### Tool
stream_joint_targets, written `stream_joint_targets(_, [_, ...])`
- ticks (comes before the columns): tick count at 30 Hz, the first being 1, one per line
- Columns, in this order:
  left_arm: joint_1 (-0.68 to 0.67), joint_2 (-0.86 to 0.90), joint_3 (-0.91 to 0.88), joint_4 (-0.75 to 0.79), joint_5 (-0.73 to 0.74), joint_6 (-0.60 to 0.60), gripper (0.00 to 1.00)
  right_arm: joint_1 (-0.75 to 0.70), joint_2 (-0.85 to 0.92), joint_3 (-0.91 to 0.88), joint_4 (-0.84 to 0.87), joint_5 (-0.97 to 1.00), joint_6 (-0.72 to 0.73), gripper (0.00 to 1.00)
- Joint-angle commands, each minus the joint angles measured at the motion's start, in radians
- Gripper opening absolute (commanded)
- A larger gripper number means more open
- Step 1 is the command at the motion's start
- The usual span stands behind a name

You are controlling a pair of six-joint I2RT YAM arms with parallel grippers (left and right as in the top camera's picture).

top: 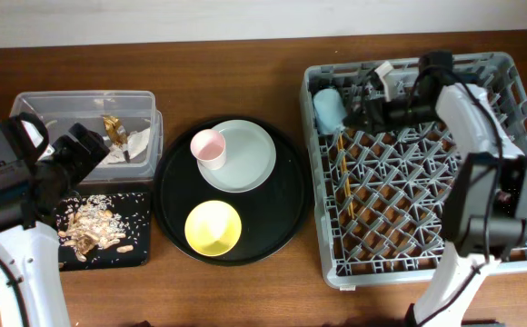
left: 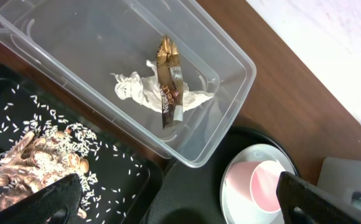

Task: Sort waste into correct bins and load items into the dishwasher rack
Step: 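Reach the right gripper to the pink cup and grasp it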

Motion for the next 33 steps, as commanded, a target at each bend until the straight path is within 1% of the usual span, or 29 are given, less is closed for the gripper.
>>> stream_joint_targets(1, [0.007,-0.003,0.008,0.002,0.010,-0.005,0.99,0.009,-0.185,0.005,-0.002,0.164,0.075,0.31])
stream_joint_targets(5, [0.007,-0.003,0.008,0.002,0.010,-0.005,0.99,0.080,-0.308,0.005,0.013,0.246,0.118,0.31])
stream_joint_targets(8, [0.007,-0.003,0.008,0.002,0.010,-0.005,0.99,0.229,-0.379,0.005,0.018,0.355,0.126,0.30])
stream_joint_targets(12, [0.007,-0.003,0.008,0.002,0.010,-0.005,0.99,0.446,-0.373,0.004,0.037,0.492,0.129,0.30])
stream_joint_targets(16, [0.007,-0.003,0.008,0.002,0.010,-0.005,0.99,0.664,-0.325,0.004,0.106,0.654,0.173,0.32])
stream_joint_targets(18, [0.007,-0.003,0.008,0.002,0.010,-0.005,0.99,0.755,-0.293,0.004,0.158,0.670,0.173,0.38])
stream_joint_targets(20, [0.007,-0.003,0.008,0.002,0.010,-0.005,0.99,0.818,-0.261,0.004,0.214,0.670,0.173,0.52])
stream_joint_targets(21, [0.007,-0.003,0.008,0.002,0.010,-0.005,0.99,0.842,-0.240,0.004,0.243,0.670,0.173,0.55])
stream_joint_targets(22, [0.007,-0.003,0.008,0.002,0.010,-0.005,0.99,0.855,-0.224,0.004,0.262,0.670,0.173,0.56])
stream_joint_targets(23, [0.007,-0.003,0.008,0.002,0.010,-0.005,0.99,0.867,-0.203,0.004,0.282,0.670,0.173,0.55])
stream_joint_targets(25, [0.007,-0.003,0.008,0.002,0.010,-0.005,0.99,0.878,-0.168,0.004,0.304,0.669,0.173,0.51])
stream_joint_targets(27, [0.007,-0.003,0.008,0.002,0.010,-0.005,0.99,0.879,-0.120,0.004,0.328,0.669,0.173,0.52])
stream_joint_targets(31, [0.007,-0.003,0.008,0.002,0.010,-0.005,0.99,0.879,-0.056,0.004,0.377,0.669,0.172,0.43])
stream_joint_targets(33, [0.007,-0.003,0.008,0.002,0.010,-0.005,1.00,0.879,-0.028,0.004,0.403,0.669,0.172,0.33])
